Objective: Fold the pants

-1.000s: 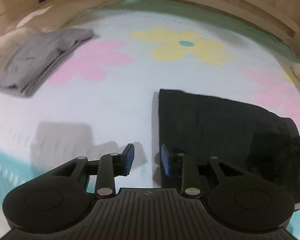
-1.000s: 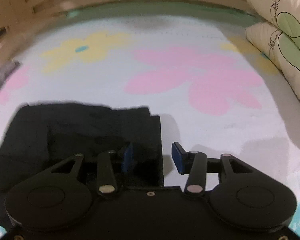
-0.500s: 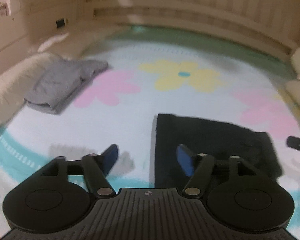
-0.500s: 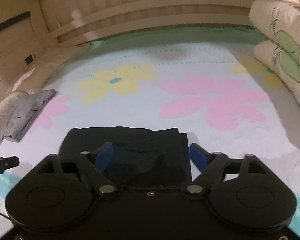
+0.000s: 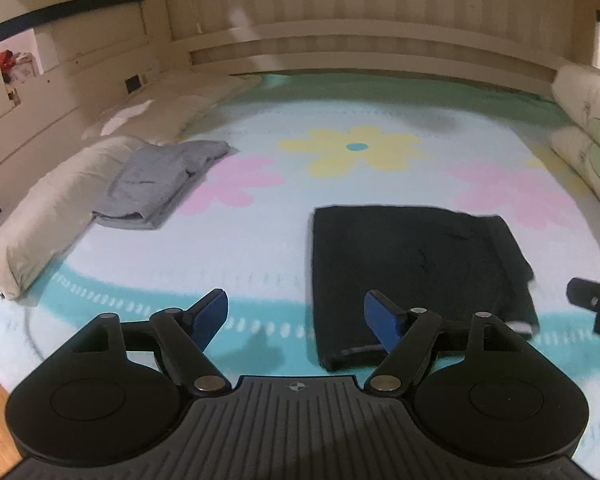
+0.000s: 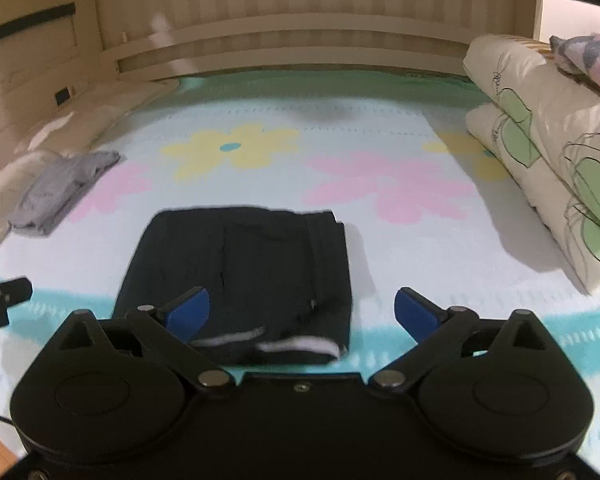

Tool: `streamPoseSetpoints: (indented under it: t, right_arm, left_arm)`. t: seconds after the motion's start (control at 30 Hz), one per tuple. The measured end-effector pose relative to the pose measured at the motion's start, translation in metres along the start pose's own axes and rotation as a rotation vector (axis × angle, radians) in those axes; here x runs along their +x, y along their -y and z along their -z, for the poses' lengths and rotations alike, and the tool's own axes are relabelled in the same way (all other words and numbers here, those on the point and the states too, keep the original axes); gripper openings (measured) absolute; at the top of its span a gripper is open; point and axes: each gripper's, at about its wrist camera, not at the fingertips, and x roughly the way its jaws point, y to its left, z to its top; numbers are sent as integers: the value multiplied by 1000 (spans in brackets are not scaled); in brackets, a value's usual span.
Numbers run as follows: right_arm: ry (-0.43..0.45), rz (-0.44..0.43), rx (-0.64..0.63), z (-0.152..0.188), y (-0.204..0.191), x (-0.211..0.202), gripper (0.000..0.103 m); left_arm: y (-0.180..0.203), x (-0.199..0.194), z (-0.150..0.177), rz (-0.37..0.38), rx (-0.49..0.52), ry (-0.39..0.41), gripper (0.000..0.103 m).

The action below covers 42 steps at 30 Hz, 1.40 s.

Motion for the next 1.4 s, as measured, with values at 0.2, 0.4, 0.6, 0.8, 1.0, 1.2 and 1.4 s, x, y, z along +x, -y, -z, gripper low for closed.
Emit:
streamPoseSetpoints:
  t: [0.2,0.4,0.6,0.8,1.0,1.2,1.4]
  right_arm:
    - [1,19,-7,13,-6,-6,100]
    - [10,57,-18,17,-10,-5,102]
    - [-29,40,9,17,-11,6,102]
    - [-54,35,23,18,-11,11,102]
    - [-67,31,30,18,-8,13,102]
    - [-67,30,35,17,-7,13,102]
    - [-74,29,32,18,-8,14,102]
  left_arm:
    - [7,2,10,39,0,-24,74]
    - [5,7,19,38,-31,-51,74]
    - [2,19,23,25,-39,-92,74]
    - [10,26,26,19,-15,-110,74]
    - [15,29,28,22,-6,-122,74]
    - [15,28,28,23,-7,-122,74]
    - [13,29,28,23,-17,-132,74]
